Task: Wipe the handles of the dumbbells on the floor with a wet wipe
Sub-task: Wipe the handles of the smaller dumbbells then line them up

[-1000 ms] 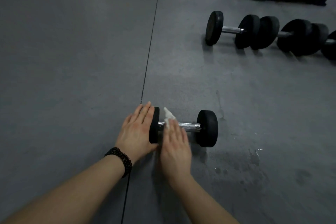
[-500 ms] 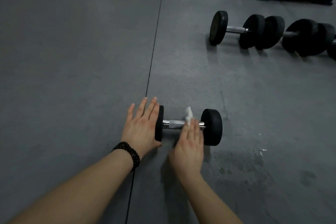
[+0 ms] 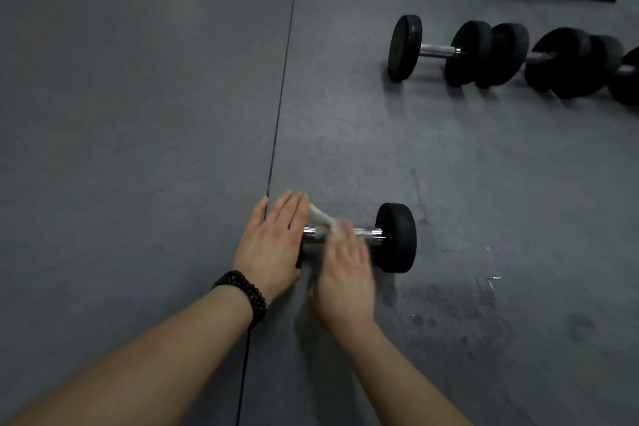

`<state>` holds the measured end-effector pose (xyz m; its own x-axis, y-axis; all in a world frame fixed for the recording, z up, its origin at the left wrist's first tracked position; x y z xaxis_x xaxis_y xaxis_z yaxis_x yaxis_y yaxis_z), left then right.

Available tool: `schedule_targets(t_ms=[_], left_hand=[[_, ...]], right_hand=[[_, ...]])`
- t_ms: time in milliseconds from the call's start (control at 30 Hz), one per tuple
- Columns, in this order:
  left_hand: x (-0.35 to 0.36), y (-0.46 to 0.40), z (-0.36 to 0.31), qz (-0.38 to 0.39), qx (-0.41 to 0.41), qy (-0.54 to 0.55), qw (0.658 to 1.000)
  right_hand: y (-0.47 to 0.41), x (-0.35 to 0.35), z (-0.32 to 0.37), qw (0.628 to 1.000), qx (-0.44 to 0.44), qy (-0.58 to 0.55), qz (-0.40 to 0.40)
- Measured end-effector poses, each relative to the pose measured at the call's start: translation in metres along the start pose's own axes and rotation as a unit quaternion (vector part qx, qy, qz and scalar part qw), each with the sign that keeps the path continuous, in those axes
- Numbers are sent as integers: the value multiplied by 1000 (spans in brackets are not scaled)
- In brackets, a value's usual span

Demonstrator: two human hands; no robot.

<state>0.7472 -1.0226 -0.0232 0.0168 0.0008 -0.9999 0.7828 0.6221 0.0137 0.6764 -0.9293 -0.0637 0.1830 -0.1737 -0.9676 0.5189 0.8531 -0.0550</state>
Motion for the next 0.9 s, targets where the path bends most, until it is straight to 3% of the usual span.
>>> schedule_targets(t_ms=[100,267,367,433,567,733,833,900], left_hand=[[2,-1,-1,16,-12,9,1000],[4,-3,2,-7,-30,22,999],[5,-4,2,15,-20,20,999],[4,-3,1,14,-23,20,999],[3,-1,3,-33,-30,46,998],[6,-3,2,10,-23,28,999],[4,-4,3,-26,-30,30,999],[5,-5,5,-11,-31,29,999]], right_hand=[[4,-7,-24,995,94,-20,-16],[-3,8,18,998,-50,-5,24],[1,-5,-24,997,68,9,-38],[5,-5,-19,995,93,-17,-40],[6,17,27,998,-69,-14,-4],[5,0,-26,991,130,-2,-37],[3,11,16,999,16,-42,-15],[3,8,17,999,-29,-21,-11]])
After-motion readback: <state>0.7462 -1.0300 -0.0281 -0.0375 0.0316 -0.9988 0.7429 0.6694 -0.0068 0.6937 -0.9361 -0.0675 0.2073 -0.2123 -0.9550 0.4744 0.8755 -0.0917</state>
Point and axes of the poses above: each hand's wrist, its own y-axis away from the middle knuckle, its own x-axis out of the palm, z = x × y, the point moved 7 cm from there along -y, towards the middle knuckle, and after that the axes turned 1 degree about y, right-handed, at the moved point
